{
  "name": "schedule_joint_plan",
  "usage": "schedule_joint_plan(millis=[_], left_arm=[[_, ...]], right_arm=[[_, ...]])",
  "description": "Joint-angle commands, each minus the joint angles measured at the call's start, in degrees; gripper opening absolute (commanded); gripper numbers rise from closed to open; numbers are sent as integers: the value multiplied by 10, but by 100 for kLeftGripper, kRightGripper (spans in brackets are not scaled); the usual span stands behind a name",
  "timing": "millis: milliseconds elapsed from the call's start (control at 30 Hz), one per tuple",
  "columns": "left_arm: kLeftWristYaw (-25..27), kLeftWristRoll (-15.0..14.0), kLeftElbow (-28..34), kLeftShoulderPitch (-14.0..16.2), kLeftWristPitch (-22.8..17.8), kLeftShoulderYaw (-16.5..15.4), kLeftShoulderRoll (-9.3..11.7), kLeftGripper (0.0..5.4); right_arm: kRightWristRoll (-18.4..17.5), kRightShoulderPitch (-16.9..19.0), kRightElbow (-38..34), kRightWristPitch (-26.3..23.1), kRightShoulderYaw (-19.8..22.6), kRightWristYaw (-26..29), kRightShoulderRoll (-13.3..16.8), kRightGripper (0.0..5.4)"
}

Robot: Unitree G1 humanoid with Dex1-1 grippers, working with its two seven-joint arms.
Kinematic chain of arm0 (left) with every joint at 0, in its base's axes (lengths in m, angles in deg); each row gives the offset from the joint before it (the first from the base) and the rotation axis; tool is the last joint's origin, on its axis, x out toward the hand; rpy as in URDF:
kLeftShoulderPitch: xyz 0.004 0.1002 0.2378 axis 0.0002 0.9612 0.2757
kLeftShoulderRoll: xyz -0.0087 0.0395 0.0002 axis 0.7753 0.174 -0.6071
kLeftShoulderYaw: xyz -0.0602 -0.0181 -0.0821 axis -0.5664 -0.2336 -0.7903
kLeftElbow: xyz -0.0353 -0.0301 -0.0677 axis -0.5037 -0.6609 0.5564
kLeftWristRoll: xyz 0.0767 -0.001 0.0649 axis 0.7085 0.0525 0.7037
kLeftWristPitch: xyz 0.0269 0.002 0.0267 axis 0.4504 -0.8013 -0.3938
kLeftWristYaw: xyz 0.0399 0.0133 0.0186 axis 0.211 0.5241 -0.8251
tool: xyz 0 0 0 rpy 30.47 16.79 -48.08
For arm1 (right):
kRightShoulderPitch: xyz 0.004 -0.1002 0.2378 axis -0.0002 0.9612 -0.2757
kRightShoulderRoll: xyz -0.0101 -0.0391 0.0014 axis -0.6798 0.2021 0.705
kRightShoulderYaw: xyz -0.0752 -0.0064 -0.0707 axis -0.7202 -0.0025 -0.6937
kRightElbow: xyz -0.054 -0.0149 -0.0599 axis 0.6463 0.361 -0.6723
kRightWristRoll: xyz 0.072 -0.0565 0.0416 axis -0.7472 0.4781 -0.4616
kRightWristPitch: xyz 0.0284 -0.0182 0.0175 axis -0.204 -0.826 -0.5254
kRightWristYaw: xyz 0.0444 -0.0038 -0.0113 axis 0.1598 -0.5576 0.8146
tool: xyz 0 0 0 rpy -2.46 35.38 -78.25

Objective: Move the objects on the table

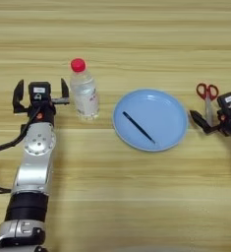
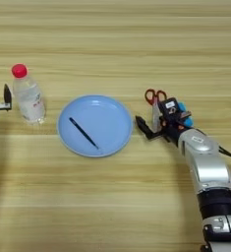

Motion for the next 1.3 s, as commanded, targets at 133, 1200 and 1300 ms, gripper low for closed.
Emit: schedule_joint_plan(millis=[133,1200,1300], left_arm=[[0,5,-1,-3,-2,-1,3,540],[-1,6,-2,-4,-1,0,3,540],[-1,6,-2,-4,-1,0,2,540]], right_arm=[[4,-10,28,8,1,-4,0,536],[-8,-30,105,-72,10,-23,-8,303],[-10,-29,101,-73,14,-26,-8,258]])
